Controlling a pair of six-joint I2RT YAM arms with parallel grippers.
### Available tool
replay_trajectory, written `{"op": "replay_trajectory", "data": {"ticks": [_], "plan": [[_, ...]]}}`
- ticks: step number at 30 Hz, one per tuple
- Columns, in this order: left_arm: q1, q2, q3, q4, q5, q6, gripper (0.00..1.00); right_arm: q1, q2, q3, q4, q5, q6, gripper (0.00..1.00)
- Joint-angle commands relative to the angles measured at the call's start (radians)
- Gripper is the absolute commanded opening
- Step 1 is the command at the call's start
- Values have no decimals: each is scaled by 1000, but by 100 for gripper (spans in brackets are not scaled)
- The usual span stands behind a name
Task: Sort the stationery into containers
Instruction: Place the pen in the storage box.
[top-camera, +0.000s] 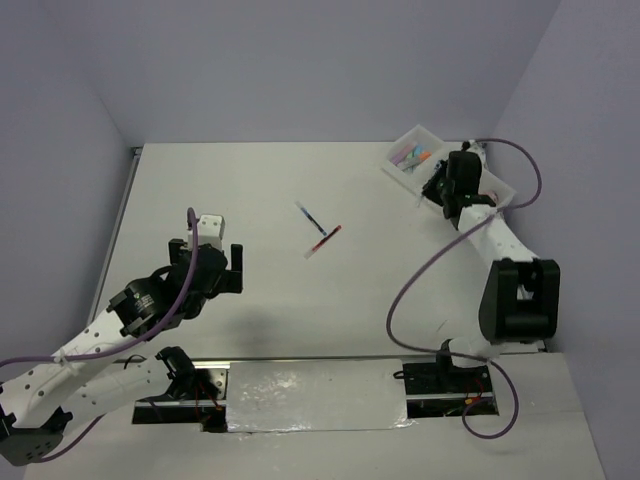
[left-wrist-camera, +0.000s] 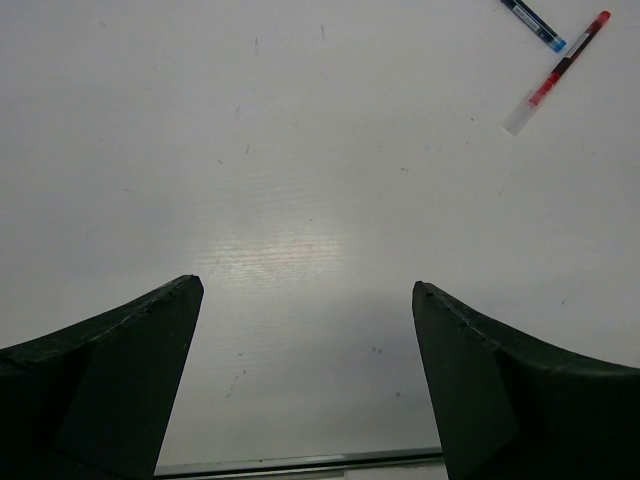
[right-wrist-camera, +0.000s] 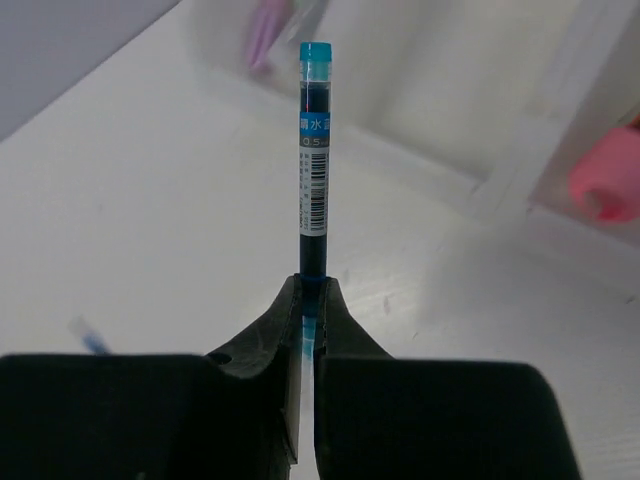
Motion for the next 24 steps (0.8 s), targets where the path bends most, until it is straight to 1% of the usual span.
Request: {"op": "replay_trajectory", "data": {"ticks": [1, 2, 3, 4, 5, 6, 7, 8, 10, 11, 12, 13, 14, 16, 18, 19, 20, 21, 24], "plan": [[7, -13, -7, 46, 22, 28, 99, -82, 130, 152, -19, 117, 69, 5], [8, -13, -8, 46, 22, 28, 99, -99, 210, 200, -33, 122, 72, 7], [8, -13, -8, 46, 23, 28, 99, -127, 251, 297, -48, 119, 70, 8], [10, -16, -10, 46, 22, 28, 99, -141, 296, 348, -85, 84, 57, 10], [11, -16, -8, 47, 22, 28, 99, -150, 391, 467, -123, 70, 49, 15], [13, -19, -8, 46, 23, 28, 99, -165, 431, 525, -184, 64, 24, 16], [13, -19, -10, 47, 23, 29, 99, -167, 469, 571, -203, 61, 7, 15], [14, -25, -11, 49, 25, 31, 99, -173, 544, 672, -234, 64, -5, 15], [16, -29, -13, 57, 35, 35, 99, -182, 615, 770, -323, 58, -40, 17], [14, -31, -13, 55, 37, 37, 99, -184, 647, 863, -353, 56, -52, 19], [17, -33, -13, 57, 38, 38, 99, -184, 704, 905, -411, 62, -69, 20], [17, -31, -14, 60, 41, 38, 99, -184, 724, 936, -430, 67, -79, 23], [19, -30, -14, 60, 43, 40, 99, -184, 737, 970, -442, 68, -86, 34], [22, -28, -14, 60, 48, 43, 99, -184, 738, 969, -440, 73, -94, 39], [22, -28, -14, 63, 52, 47, 99, -182, 720, 938, -417, 65, -99, 53], [25, -26, -14, 64, 55, 49, 99, -182, 697, 926, -415, 58, -99, 59], [25, -26, -16, 69, 63, 51, 99, -181, 680, 917, -410, 47, -103, 74], [27, -25, -16, 69, 63, 52, 99, -175, 660, 906, -398, 47, -111, 82], [30, -22, -16, 70, 66, 55, 99, -126, 547, 835, -366, 31, -137, 82]]}}
